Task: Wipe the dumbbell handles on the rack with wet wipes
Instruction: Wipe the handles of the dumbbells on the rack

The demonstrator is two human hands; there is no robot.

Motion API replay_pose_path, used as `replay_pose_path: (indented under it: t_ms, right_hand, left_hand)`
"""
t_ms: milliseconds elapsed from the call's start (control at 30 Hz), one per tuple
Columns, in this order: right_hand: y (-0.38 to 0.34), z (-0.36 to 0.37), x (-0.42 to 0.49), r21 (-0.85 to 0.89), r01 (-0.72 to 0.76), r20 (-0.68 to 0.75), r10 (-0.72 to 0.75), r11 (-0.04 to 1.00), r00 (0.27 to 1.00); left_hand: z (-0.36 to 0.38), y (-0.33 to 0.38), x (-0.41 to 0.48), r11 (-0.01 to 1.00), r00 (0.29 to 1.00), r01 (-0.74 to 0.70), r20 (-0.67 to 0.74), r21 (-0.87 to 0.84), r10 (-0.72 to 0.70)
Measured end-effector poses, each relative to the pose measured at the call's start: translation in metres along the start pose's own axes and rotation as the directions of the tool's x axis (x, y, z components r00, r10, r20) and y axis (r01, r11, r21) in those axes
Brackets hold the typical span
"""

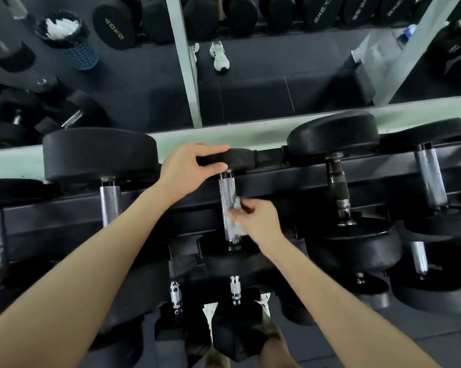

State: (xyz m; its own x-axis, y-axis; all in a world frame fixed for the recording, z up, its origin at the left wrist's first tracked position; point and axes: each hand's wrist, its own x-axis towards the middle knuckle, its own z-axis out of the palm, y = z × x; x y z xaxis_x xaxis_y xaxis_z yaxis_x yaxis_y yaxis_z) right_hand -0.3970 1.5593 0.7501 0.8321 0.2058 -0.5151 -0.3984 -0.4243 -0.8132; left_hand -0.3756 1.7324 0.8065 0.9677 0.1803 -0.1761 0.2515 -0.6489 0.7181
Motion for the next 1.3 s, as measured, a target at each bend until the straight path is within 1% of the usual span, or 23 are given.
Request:
replay_pose_path:
  t_ms: [33,100,167,200,233,367,433,500,567,700,767,833,900,967,1033,1100,1167,1200,1300]
  right_hand:
    - [-0.002,0.001,0.003,0.092,-0.022,0.036,0.018,0.996,0.999]
    - [-0.002,-0.003,0.008,0.243,-0.119,0.162,0.080,0.963,0.983]
    - [-0.002,-0.008,0.011,0.283,-0.223,0.287,0.140,0.933,0.948]
    - [-0.003,-0.009,0.013,0.290,-0.260,0.324,0.161,0.921,0.932]
    - [-0.002,-0.009,0.015,0.303,-0.275,0.331,0.170,0.912,0.928]
    - [-0.001,-0.003,0.015,0.399,-0.267,0.264,0.169,0.877,0.950]
    - [-0.002,-0.001,0.014,0.421,-0.250,0.242,0.158,0.872,0.957]
    - [-0.004,0.001,0.013,0.414,-0.240,0.218,0.160,0.878,0.963]
    - [-0.006,0.002,0.011,0.408,-0.240,0.189,0.176,0.881,0.966]
    - [-0.012,0.000,0.004,0.389,-0.211,0.148,0.165,0.897,0.975]
    - [-0.015,-0.001,0.000,0.364,-0.181,0.103,0.154,0.914,0.983]
    - [-0.015,0.001,-0.001,0.296,-0.137,0.020,0.138,0.945,0.990]
    - [-0.014,0.006,0.001,0.176,-0.104,-0.073,0.119,0.979,0.990]
    - [-0.014,0.013,0.003,0.097,-0.113,-0.140,0.126,0.989,0.982]
    - [-0.019,0.021,0.002,0.025,-0.119,-0.191,0.122,0.993,0.974]
    - [-0.025,0.029,0.000,-0.088,-0.108,-0.220,0.086,0.990,0.972]
    - [-0.028,0.034,-0.002,-0.161,-0.086,-0.222,0.049,0.983,0.974]
    - [-0.028,0.034,-0.004,-0.170,-0.077,-0.209,0.041,0.982,0.977]
    - [-0.027,0.029,-0.010,-0.113,-0.056,-0.104,0.044,0.992,0.994]
  left_hand:
    - [-0.001,0.000,0.000,0.999,1.000,-0.015,0.008,0.036,0.014]
    - [-0.004,0.000,0.001,0.989,0.997,-0.060,0.049,0.132,0.054]
    - [-0.006,0.000,0.003,0.962,0.986,-0.147,0.112,0.231,0.124]
    - [-0.007,0.000,0.004,0.945,0.979,-0.184,0.135,0.271,0.152]
    - [-0.007,0.000,0.006,0.930,0.975,-0.207,0.139,0.303,0.171]
    - [-0.007,0.007,0.008,0.863,0.960,-0.274,0.069,0.424,0.271]
    - [-0.005,0.010,0.005,0.858,0.951,-0.285,0.013,0.428,0.309]
    - [-0.002,0.010,0.003,0.860,0.939,-0.300,-0.030,0.413,0.342]
    - [0.000,0.008,0.001,0.857,0.933,-0.310,-0.042,0.410,0.358]
    - [0.000,0.001,-0.002,0.818,0.899,-0.364,-0.062,0.445,0.434]
    - [-0.001,-0.001,-0.005,0.800,0.875,-0.403,-0.070,0.444,0.479]
    - [-0.001,-0.004,-0.006,0.801,0.858,-0.424,-0.097,0.423,0.505]
    - [0.000,-0.008,-0.005,0.819,0.861,-0.414,-0.123,0.396,0.494]
    - [0.002,-0.011,-0.002,0.852,0.894,-0.372,-0.104,0.369,0.435]
    - [0.000,-0.016,0.000,0.890,0.941,-0.292,-0.058,0.351,0.332]
    - [-0.006,-0.019,0.002,0.916,0.976,-0.198,-0.020,0.348,0.218]
    - [-0.013,-0.019,0.004,0.930,0.993,-0.112,-0.002,0.349,0.121]
    - [-0.016,-0.018,0.005,0.931,0.996,-0.092,0.015,0.354,0.093]
    - [-0.019,-0.007,0.008,0.923,0.993,-0.114,0.042,0.367,0.107]
